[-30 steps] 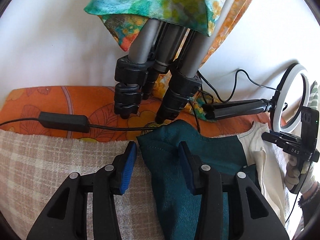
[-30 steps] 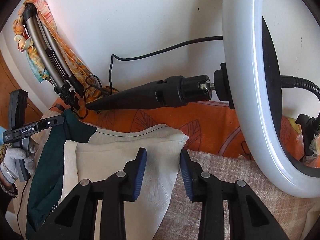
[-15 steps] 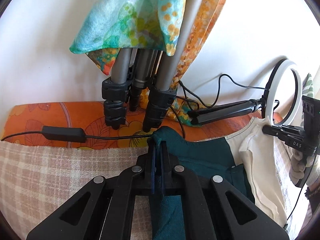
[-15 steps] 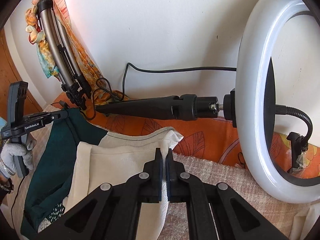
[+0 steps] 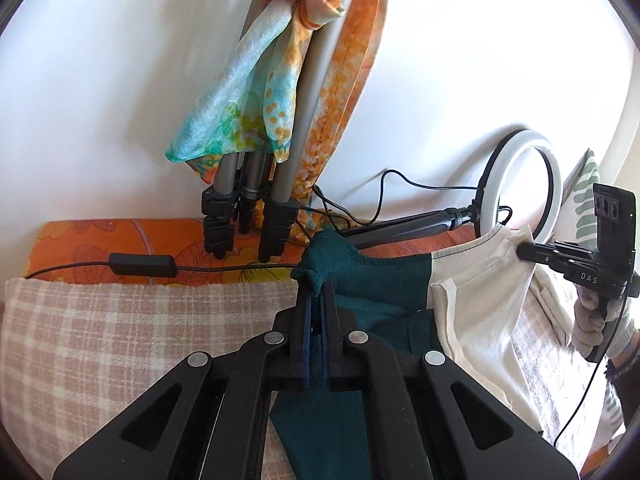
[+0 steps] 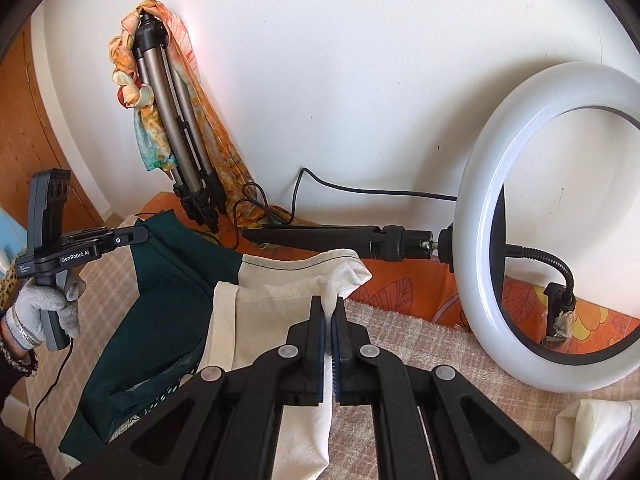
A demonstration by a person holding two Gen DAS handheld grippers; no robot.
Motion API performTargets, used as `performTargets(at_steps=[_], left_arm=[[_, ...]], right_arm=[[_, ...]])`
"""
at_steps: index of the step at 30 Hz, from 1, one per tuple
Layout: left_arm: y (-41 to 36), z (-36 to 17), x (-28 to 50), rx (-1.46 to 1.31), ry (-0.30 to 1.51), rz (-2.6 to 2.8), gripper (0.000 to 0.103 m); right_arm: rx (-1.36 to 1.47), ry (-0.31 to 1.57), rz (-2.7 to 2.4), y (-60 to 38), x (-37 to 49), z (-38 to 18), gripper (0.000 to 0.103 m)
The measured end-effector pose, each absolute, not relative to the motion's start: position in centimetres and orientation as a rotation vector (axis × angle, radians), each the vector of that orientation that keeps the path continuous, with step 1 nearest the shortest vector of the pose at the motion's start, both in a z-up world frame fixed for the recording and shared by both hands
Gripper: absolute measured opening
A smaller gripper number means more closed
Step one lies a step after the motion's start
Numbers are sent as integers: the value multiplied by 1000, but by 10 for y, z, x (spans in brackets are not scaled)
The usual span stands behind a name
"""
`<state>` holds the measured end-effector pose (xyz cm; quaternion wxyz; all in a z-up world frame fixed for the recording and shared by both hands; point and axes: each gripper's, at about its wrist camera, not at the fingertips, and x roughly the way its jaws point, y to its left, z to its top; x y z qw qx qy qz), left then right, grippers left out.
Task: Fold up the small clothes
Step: 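Lift the collar end and fold it over toward the hem with both tools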
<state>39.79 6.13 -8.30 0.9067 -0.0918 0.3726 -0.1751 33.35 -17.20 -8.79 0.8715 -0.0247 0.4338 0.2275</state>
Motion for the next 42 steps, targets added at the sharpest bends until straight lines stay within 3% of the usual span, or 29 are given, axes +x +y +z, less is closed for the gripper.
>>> performTargets(at_steps=[18,27,42], left_arm=[[47,-33,242,-185,708,-424,2],[44,-74,147,-141,773,-453,2],[35,-113,78,89,830,-472,3]], right_arm=[[-94,892,508,-160,179,-32,0],[-106,907,517,-155,77,-61,0],[-204,854,453,-160,-1,-96,3]])
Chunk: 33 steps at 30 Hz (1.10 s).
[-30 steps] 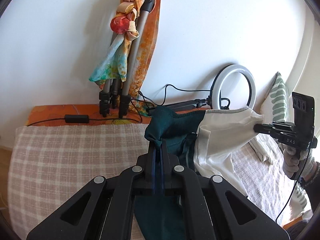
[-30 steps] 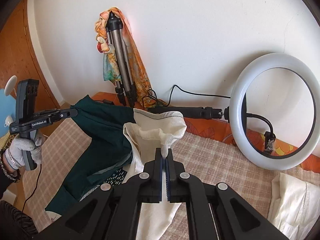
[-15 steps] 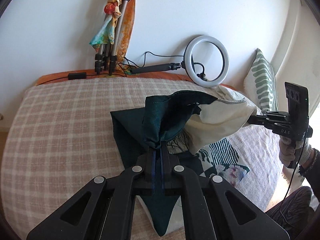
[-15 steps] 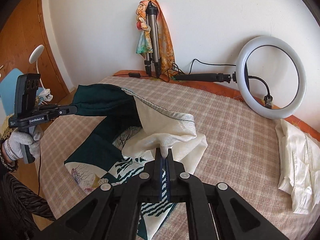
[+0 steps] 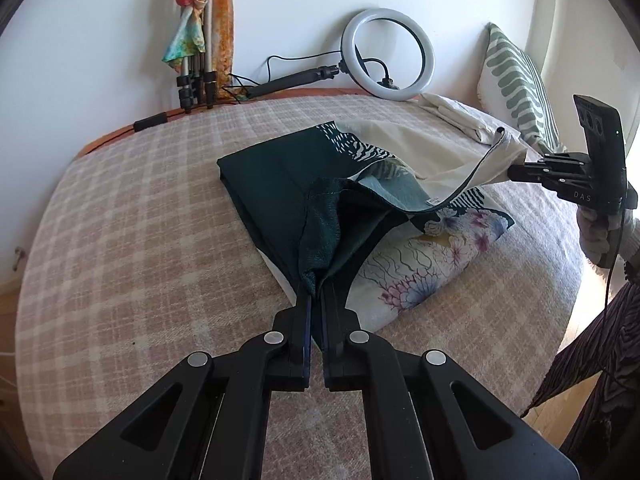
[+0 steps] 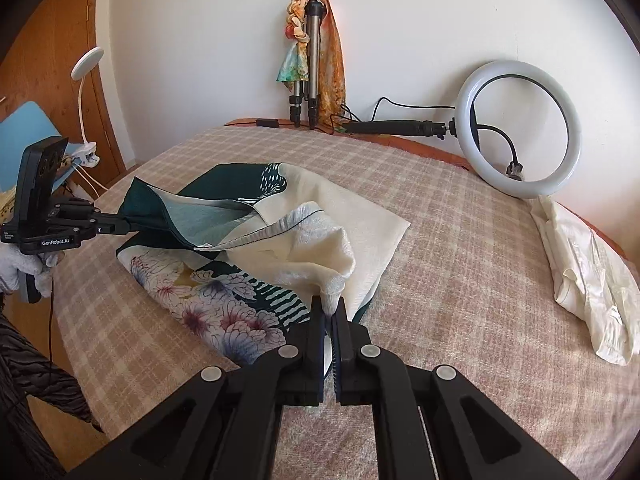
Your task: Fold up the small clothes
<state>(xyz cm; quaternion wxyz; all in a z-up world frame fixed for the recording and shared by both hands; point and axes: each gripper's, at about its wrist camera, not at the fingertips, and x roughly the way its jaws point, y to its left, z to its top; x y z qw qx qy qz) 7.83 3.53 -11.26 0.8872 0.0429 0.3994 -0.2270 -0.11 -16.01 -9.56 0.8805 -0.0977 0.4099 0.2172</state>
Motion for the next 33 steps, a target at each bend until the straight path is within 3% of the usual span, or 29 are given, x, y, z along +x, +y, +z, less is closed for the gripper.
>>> performTargets(at_steps=[3,7,9,13,15,17,23,26,27,28,29,31,33], left_arm=[[42,-113,68,101,863,-489,5],[61,-104,52,49,867,-473,18],[76,-99,55,-85,877,-470,19],[92,-101,74,-324,913,-430,20],[81,-101,78,-279,910,-439,21],[66,-106,82,-205,937,-446,35],[31,-103,81,75,842,-420,35],[7,-104,77,277,763,-419,33],[-1,-107,76,355,742,-423,28],[-9,-110,74,431,725,-422,11],[-14,-114,72,494,711,-419,6],[-22,-120,68,595,674,-424,5],[-27,-123,64,687,645,-418,3]], right_arm=[[-197,872,459,-169,-9,-95,6],[-194,870,448,-181,-26,-86,25],[-108,910,443,-190,-25,-86,35],[172,1014,453,-205,-11,-101,36],[291,1068,443,-209,-3,-114,36],[391,1109,437,-213,3,-125,40],[493,1172,438,-214,11,-146,41],[528,1182,452,-214,14,-151,32],[546,1185,463,-213,15,-151,26],[568,1183,481,-212,15,-151,19],[582,1179,500,-211,15,-149,16],[581,1166,514,-207,16,-143,4],[573,1149,515,-205,15,-136,1]])
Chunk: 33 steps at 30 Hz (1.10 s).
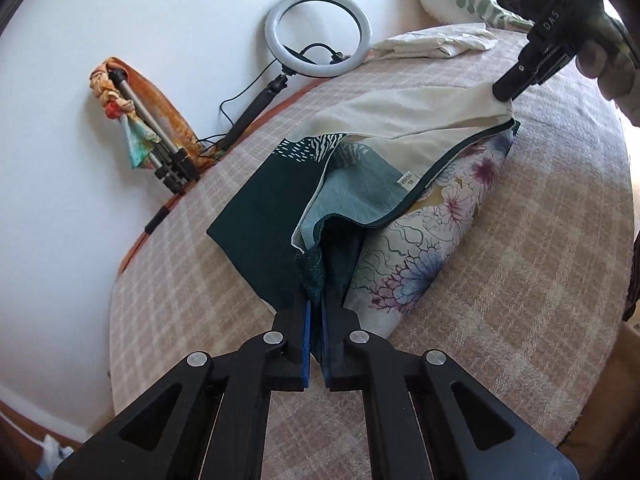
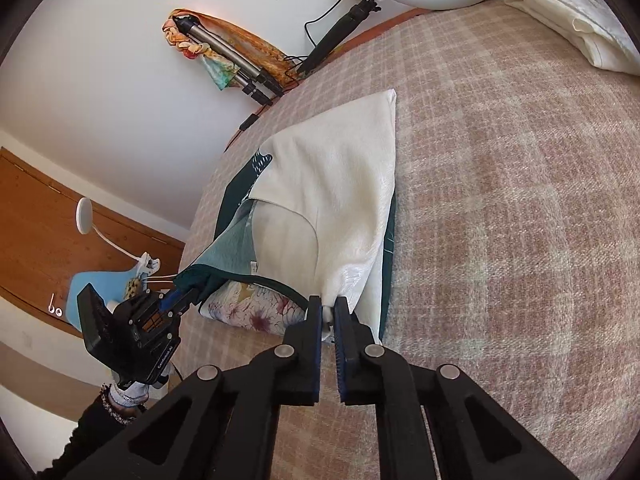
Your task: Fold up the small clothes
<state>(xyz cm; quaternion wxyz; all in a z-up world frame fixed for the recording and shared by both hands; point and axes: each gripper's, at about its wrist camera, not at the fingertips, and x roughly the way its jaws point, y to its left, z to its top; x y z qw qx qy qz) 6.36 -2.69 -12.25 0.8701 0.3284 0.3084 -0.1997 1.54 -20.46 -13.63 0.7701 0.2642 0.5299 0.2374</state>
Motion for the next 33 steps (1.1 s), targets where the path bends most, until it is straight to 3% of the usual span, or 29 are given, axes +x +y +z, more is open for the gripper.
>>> performTargets(at_steps=[7,13,16,21,22,23,25,29,33], left_arm=[[-25,-110,32,950,486,-383,2],[-19,-128,10,1039,463,-387,2],[-9,-121,16,815,603,-442,7],[33,-99,48,170,814,-521,12],[43,-100,56,22,869,-528,19],[50,-103,63,-98,912,-532,34],[63,-112,72,-293,954,-513,43],[100,-148,88,-760,1040,-468,43],[116,-166,90,-940,1049,-429,43]], right_arm=[[711,1090,548,-221,6,-117,0],[744,1158,508,-230,1,-139,0],[676,1157,517,-228,-2,-137,5],[626,1132,549,-220,0,-126,15],[615,1128,557,-218,0,-124,17],[606,1126,565,-215,1,-122,18],[583,1122,574,-211,2,-119,23],[566,1123,589,-206,0,-116,28],[590,1126,558,-217,-1,-121,36]])
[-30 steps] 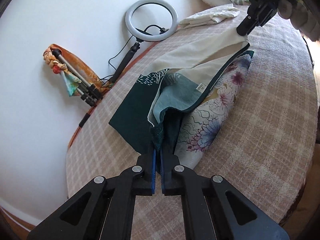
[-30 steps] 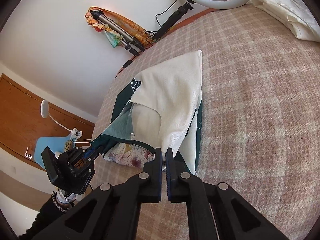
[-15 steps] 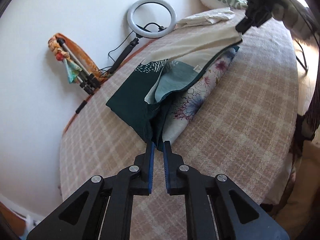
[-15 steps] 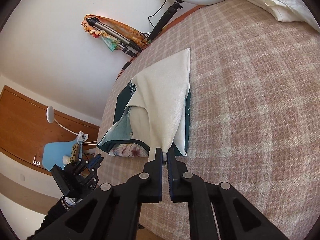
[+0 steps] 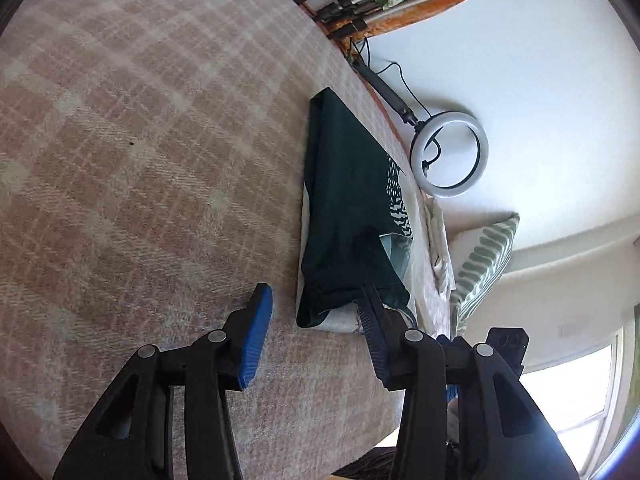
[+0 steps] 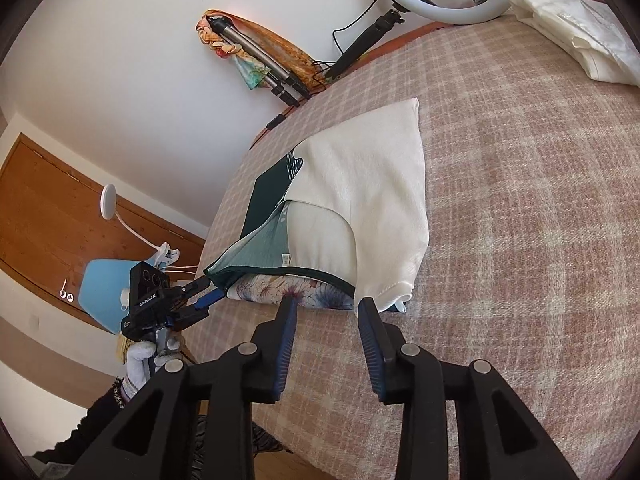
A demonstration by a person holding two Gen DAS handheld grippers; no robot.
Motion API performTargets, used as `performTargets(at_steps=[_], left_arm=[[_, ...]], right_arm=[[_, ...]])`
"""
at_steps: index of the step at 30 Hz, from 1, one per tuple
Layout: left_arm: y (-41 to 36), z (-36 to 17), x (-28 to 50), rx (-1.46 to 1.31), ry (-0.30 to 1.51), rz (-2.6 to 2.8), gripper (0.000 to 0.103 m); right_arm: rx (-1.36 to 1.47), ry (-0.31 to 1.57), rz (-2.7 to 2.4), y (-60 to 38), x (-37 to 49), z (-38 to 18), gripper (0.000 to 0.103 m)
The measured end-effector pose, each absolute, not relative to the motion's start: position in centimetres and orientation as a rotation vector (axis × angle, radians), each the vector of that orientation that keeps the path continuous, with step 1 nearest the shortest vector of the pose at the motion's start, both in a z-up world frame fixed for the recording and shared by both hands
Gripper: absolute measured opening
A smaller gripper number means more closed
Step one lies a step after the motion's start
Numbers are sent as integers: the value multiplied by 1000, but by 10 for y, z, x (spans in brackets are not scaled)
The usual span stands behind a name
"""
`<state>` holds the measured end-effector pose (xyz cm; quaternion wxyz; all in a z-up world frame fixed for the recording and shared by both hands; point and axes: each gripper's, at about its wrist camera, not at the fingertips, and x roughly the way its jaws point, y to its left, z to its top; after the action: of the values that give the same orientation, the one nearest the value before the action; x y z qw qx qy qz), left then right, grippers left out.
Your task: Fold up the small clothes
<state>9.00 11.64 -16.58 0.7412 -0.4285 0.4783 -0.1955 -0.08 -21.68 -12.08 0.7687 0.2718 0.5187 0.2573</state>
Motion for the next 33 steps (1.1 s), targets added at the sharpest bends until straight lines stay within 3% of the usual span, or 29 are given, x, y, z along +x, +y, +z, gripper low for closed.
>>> performTargets(at_steps=[10,12,14,17,19,23,28,30,33], left_arm=[[109,-174,108,-1066,1068,-465,40],[106,-175,112,-1075,1069,-470,34],[104,-178,109,-1071,1080,-468,20],[99,-177,110,-1032,1080,-470,8],[98,-173,110,-996,1062,-467,7],[96,-161,112,-922,1017,-450,7],[94,-159,112,-852,999,-434,5],[92,-156,112,-823,992,-441,3],[90,-145,112,-815,958,-468,2]], right_arm=[[661,1216,457,-233,16,-157,37],[687,1226,464,-233,16,-161,38],[712,1221,462,-237,16,-161,38],[718,1181,477,-243,13,-149,40],[705,1163,457,-248,12,-144,55],[727,1209,449,-245,18,-160,54],[717,1218,523,-228,23,-161,11],[679,1197,530,-221,21,-153,4],[691,1159,561,-218,19,-140,2]])
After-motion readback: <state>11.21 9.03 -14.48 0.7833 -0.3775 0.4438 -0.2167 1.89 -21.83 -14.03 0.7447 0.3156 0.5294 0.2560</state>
